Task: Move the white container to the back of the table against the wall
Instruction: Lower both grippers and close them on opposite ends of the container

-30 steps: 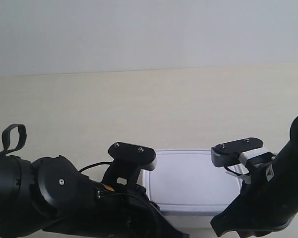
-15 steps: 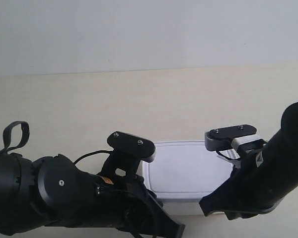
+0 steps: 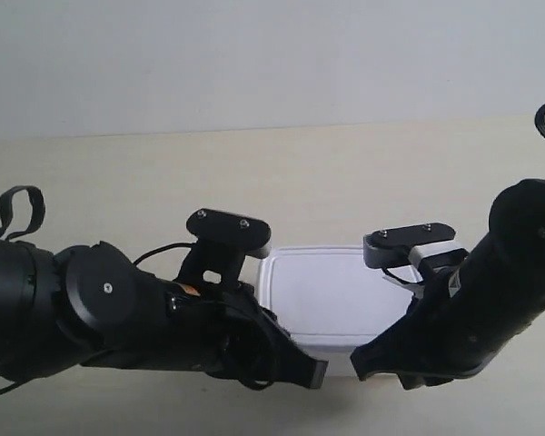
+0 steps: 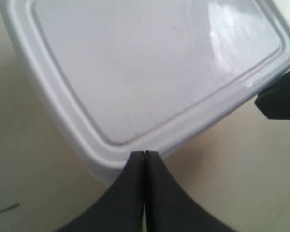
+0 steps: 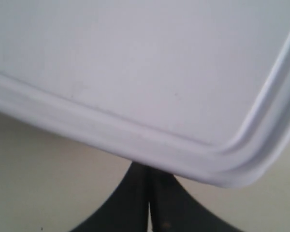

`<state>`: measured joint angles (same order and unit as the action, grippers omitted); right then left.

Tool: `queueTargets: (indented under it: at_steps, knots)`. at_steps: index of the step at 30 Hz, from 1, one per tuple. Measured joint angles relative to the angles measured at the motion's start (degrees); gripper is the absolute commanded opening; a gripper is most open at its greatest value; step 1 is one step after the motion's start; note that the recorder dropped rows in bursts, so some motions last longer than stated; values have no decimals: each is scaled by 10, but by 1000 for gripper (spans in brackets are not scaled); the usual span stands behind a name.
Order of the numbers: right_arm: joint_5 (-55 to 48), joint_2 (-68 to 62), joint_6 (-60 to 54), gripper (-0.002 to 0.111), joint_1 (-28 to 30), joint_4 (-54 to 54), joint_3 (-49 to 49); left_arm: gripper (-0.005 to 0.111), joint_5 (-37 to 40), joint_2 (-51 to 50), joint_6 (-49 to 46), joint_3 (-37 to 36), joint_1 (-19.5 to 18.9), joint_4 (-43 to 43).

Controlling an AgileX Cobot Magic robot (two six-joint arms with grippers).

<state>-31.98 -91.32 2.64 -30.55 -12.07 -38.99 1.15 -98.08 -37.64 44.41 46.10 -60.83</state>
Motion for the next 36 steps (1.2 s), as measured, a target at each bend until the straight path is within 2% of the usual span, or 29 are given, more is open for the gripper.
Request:
queueTargets:
  at_steps: [7,11,18,24,31,36]
  knots:
    - [4,-29,4,0,0,14,-28,0,13,-15,-1,22,-11,15]
    - [4,-42,7,0,0,18,-40,0,45,-20,1,25,-14,15]
    - [4,-47,26,0,0,46,-44,0,80,-21,3,26,-4,-38]
    - [10,-47,49,0,0,77,-44,0,56,-30,3,30,5,-55]
    - [9,-47,68,0,0,106,-44,0,37,-80,3,77,5,-56]
    - [-5,-47,158,0,0,205,-44,0,0,-88,3,82,0,-56]
